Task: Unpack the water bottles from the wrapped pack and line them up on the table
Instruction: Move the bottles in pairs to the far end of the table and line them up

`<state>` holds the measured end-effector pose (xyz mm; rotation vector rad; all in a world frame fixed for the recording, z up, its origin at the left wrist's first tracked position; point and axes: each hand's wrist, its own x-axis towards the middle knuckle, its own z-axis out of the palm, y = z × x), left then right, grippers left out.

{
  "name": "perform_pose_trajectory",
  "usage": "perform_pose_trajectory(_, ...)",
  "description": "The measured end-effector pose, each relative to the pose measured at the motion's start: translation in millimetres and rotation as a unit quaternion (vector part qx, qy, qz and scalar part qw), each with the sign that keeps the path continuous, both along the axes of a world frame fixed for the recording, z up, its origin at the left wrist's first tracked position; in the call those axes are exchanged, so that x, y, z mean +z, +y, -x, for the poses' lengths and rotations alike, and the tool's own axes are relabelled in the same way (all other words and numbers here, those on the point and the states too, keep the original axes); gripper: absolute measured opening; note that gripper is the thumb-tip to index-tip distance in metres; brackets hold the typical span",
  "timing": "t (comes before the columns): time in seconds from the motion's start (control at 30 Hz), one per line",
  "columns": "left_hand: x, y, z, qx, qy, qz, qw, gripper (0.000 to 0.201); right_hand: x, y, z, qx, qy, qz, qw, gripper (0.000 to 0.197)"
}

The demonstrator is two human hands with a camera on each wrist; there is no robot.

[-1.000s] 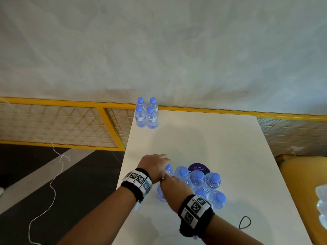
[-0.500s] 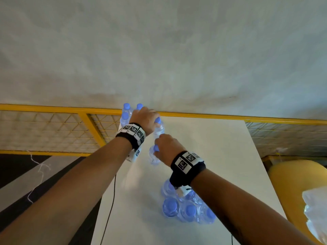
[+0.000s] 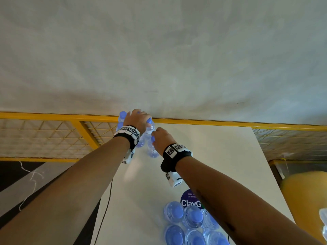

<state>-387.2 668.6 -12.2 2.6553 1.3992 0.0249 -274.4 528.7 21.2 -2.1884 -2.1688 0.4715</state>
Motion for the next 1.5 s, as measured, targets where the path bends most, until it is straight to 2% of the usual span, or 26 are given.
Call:
perform_pose_trajectory(0.03,-3,7,-1,-0.001,0.000,0.015,1.000,0.019,-2,7,0,0.001,-0.002,-0.003,1.000,0.026)
perform_pose_trajectory(0.13,-28,33,-6,-0.018,-0.007,0.039,0.999,0.043,0,23,-2,-0.024,0.051,-0.011,0.998,0.023)
perform_pose_trajectory(0.17,-34,40,-8,-0.024,-0.009,0.049,0.998,0.041,2,27,-2,-0.030,0.080,-0.014,0.996,0.023)
perform_pose_trajectory(0.27,-23,35,-11,-0.030,-0.011,0.047,0.998,0.009,6,38,-1,-0.038,0.078,-0.020,0.996,0.027)
perform_pose_trajectory(0.37,-20,29,-12,-0.052,-0.012,0.019,0.998,0.019,8,44,1,-0.027,0.034,-0.027,0.999,0.031)
perform_pose_trajectory(0.5,-21,24,-15,-0.042,-0.026,0.024,0.999,0.011,2,47,0,-0.034,0.042,-0.041,0.998,0.029)
perform_pose_trajectory(0.63,-24,20,-18,-0.045,-0.045,-0.003,0.998,0.022,0,47,4,-0.038,0.037,-0.047,0.997,0.029)
perform_pose_trajectory(0.77,-32,27,-14,-0.037,-0.045,0.000,0.998,0.019,-2,48,9,-0.030,0.002,-0.052,0.998,0.030)
perform_pose_trajectory(0.87,-37,28,-13,-0.042,-0.046,0.001,0.998,0.021,3,47,8,-0.063,0.051,-0.033,0.996,0.029)
perform_pose_trajectory(0.97,-23,26,-15,-0.045,-0.033,0.019,0.998,0.009,6,42,5,-0.073,0.089,-0.039,0.993,0.034)
perform_pose_trajectory(1.0,-16,24,-14,-0.041,-0.036,0.026,0.998,0.019,8,37,4,-0.072,0.094,-0.038,0.992,0.034)
perform_pose_trajectory(1.07,-4,19,-4,-0.016,-0.053,0.049,0.997,0.054,15,24,0,-0.084,0.105,-0.028,0.991,0.029)
perform_pose_trajectory(1.13,13,1,11,0.012,-0.117,0.033,0.993,0.064,23,1,-4,-0.081,0.119,-0.024,0.989,0.032)
perform_pose_trajectory(1.23,42,-52,29,-0.023,-0.210,0.006,0.977,0.045,30,-56,-8,-0.068,0.151,0.004,0.986,0.047)
perform_pose_trajectory(1.3,52,-97,39,-0.066,-0.259,0.024,0.963,0.030,34,-96,-10,-0.074,0.182,0.001,0.980,0.046)
perform_pose_trajectory(1.43,46,-190,55,-0.098,-0.267,0.133,0.950,0.044,56,-179,-7,-0.049,0.155,0.033,0.986,0.035)
perform_pose_trajectory(1.5,35,-232,55,-0.132,-0.263,0.167,0.941,0.037,64,-214,-2,-0.047,0.133,0.073,0.987,0.030)
